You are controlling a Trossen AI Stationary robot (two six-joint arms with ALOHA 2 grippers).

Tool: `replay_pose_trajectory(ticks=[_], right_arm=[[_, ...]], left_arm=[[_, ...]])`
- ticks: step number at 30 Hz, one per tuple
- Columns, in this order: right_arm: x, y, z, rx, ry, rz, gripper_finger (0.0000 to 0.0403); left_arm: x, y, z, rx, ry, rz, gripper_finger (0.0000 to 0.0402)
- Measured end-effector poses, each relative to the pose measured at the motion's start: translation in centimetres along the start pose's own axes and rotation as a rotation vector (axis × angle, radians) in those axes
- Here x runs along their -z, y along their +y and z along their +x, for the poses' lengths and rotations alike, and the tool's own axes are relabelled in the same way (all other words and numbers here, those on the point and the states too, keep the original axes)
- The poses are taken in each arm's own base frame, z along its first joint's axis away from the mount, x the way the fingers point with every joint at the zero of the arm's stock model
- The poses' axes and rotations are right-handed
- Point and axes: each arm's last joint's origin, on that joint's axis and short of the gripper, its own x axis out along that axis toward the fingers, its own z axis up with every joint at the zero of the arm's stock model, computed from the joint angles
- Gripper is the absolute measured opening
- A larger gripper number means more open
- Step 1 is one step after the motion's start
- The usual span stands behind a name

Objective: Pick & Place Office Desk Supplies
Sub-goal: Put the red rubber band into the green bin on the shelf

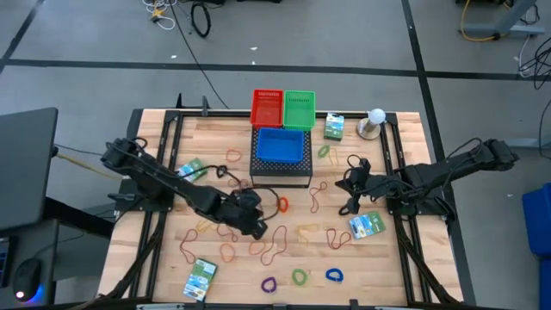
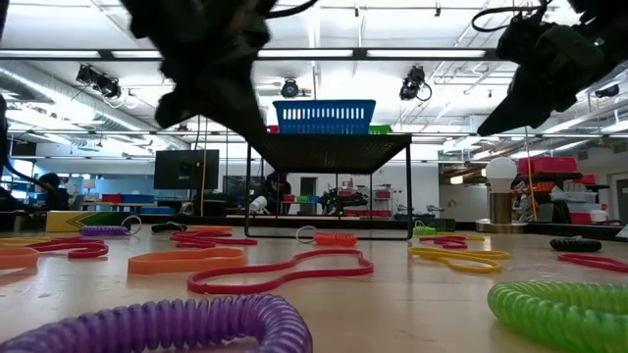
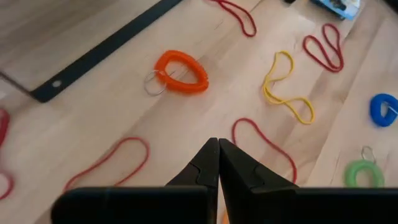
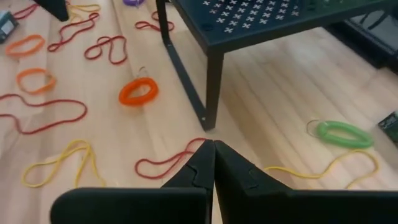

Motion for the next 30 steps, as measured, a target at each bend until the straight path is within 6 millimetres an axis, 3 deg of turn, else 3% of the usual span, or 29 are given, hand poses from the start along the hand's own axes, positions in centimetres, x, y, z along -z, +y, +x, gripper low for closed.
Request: replay_pose_trajectory(ticks=[7,13,30], right_arm=[[0.0,-0.1,0.0,0.006,-0.002,-0.025,0.0011],[0.0,-0.1,0.0,0.007,0.000,-0.026,0.0011],[0.0,-0.1,0.0,0.008,0.003,-0.027,0.0011]], left_arm=[[-0.2,-1.8,2.3,-0.013,0.077,-0.022,0.0066],[0.9,-2.2,4.4,-0.043,0.101,-0.096,0.0096],[0.8,-2.2,5.6,-0.018,0.107,-0.176,0.0099]])
